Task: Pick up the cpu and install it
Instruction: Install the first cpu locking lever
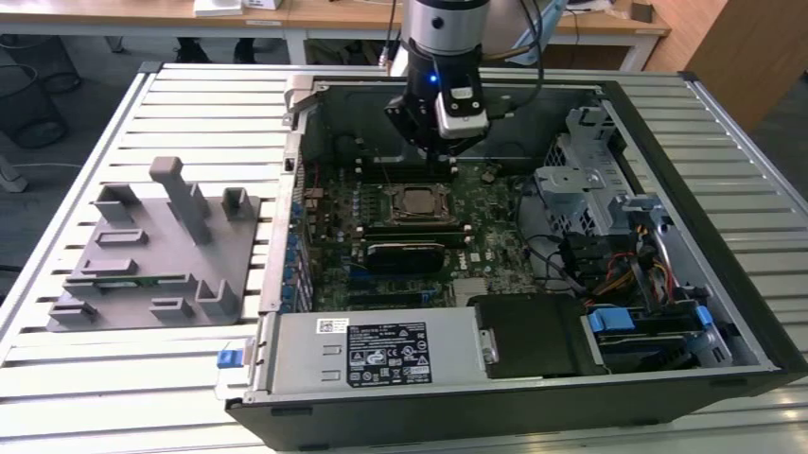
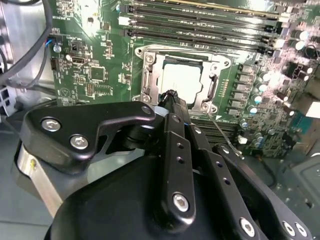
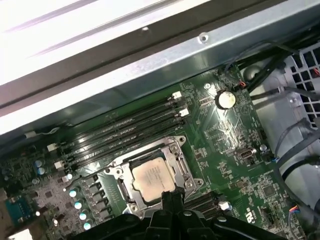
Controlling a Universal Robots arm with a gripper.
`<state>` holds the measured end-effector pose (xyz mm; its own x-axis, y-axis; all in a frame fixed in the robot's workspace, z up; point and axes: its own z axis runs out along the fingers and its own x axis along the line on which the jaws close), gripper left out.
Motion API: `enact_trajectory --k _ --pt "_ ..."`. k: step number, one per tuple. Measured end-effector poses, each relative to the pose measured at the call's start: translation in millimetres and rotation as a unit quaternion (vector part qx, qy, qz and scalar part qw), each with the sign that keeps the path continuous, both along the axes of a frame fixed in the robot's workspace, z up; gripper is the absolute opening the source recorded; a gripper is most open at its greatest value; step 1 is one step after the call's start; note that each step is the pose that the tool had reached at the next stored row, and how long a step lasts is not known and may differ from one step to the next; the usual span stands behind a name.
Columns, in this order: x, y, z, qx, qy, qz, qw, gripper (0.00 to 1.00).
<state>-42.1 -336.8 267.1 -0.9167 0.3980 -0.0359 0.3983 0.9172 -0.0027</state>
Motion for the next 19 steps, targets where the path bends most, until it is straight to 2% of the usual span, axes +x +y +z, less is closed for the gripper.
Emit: enact_trajectory --k 4,7,12,16,19 --pt "0.0 0.0 -0.4 0.0001 0.0000 0.022 0.9998 0.11" --pt "0.0 0.0 -0.8 0.0001 -0.0001 0.050 0.9988 0.11" --pt "-0.2 0.0 -1.5 0.0001 -0.0001 0.093 0.9956 0.11" --pt "-1.6 -0.1 -1.6 0.0001 -0.0001 0.118 0.9930 0.11" --pt "-7.3 -0.2 -1.7 0.0000 0.0000 0.125 0.9922 0.11"
